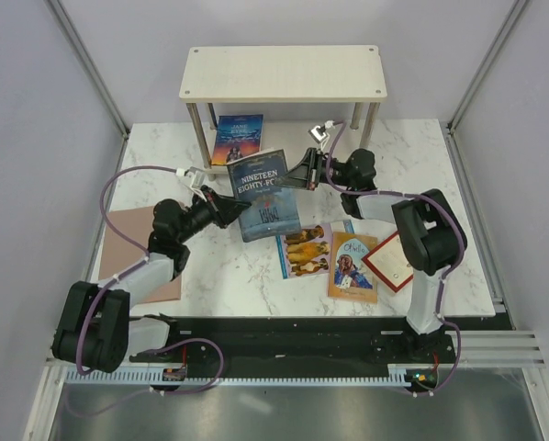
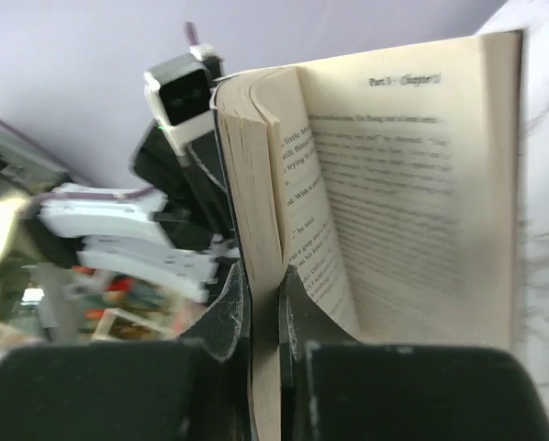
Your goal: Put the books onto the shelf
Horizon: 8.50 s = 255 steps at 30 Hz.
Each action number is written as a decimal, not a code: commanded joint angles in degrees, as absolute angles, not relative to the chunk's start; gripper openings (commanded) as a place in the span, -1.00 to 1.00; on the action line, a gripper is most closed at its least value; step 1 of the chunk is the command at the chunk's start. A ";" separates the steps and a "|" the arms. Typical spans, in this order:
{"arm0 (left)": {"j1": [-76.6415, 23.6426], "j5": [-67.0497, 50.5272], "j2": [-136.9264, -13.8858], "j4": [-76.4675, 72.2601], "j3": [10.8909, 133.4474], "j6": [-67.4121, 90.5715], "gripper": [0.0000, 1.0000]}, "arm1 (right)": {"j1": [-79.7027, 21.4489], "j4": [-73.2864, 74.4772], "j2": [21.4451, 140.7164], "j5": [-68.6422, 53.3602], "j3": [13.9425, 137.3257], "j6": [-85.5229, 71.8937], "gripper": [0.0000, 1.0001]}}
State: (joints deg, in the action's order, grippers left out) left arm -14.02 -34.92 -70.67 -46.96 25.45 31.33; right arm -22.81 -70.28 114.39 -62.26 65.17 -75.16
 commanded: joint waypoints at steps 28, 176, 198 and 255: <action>-11.43 -70.48 -81.02 -64.48 48.86 43.13 -0.96 | -23.20 -31.80 80.60 -37.79 42.46 -22.32 0.96; -10.46 -21.01 -48.34 -19.78 21.09 20.92 0.99 | -27.51 -7.91 144.59 -44.74 127.36 -43.61 0.03; -15.99 -19.95 -53.35 -21.53 22.94 19.51 0.99 | -26.63 21.27 136.23 -22.59 123.14 -25.49 0.51; -21.97 -18.28 -63.46 -24.87 24.08 19.42 0.99 | -28.65 -8.35 143.35 -17.75 126.91 -32.43 0.50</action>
State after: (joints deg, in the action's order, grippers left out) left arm -21.67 -19.33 -63.29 -21.78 22.26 20.95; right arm -28.14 -4.36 142.32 -16.75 122.02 -32.56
